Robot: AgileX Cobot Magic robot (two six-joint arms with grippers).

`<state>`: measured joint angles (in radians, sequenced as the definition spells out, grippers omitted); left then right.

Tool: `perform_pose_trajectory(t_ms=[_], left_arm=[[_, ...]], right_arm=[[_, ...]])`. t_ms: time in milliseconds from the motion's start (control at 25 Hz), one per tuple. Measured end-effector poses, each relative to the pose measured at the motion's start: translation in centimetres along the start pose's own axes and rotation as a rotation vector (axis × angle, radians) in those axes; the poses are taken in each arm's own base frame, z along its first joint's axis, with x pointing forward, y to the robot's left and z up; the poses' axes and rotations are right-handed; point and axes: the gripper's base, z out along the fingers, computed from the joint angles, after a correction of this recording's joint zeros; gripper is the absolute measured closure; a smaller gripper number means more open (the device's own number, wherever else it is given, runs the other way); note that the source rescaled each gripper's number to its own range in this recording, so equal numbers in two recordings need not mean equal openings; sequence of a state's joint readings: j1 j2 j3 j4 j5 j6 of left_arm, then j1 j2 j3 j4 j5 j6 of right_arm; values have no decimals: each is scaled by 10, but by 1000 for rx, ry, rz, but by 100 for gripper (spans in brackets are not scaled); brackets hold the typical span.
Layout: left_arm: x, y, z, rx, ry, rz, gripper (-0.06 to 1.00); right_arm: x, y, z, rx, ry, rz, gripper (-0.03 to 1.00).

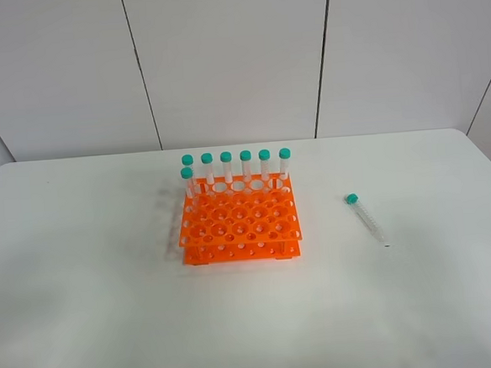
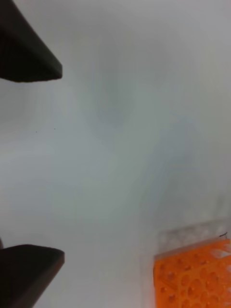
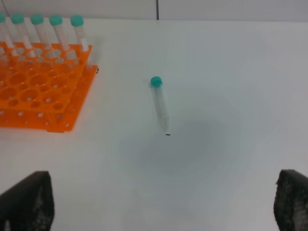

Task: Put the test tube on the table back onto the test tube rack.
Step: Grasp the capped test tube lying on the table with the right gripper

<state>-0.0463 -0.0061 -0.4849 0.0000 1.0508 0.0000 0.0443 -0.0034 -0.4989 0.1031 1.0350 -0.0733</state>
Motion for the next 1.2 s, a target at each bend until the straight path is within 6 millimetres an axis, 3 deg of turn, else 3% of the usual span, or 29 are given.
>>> perform_pose_trajectory(t_ms=[480,680,800,960,1200], left_arm=[[0,0,0,0,0,0,-6],[0,0,0,0,0,0,-6],[0,0,0,0,0,0,-6],[0,0,0,0,0,0,-6],[0,0,0,0,0,0,-6]], right_arm=[[0,0,0,0,2,19,-3],[-23,-2,14,7,113,72,-3],[-48,-6,36,24,217,58,-3],[-78,-12,85,27,383,57,-3],[-91,-21,186,21,694,67,-3]])
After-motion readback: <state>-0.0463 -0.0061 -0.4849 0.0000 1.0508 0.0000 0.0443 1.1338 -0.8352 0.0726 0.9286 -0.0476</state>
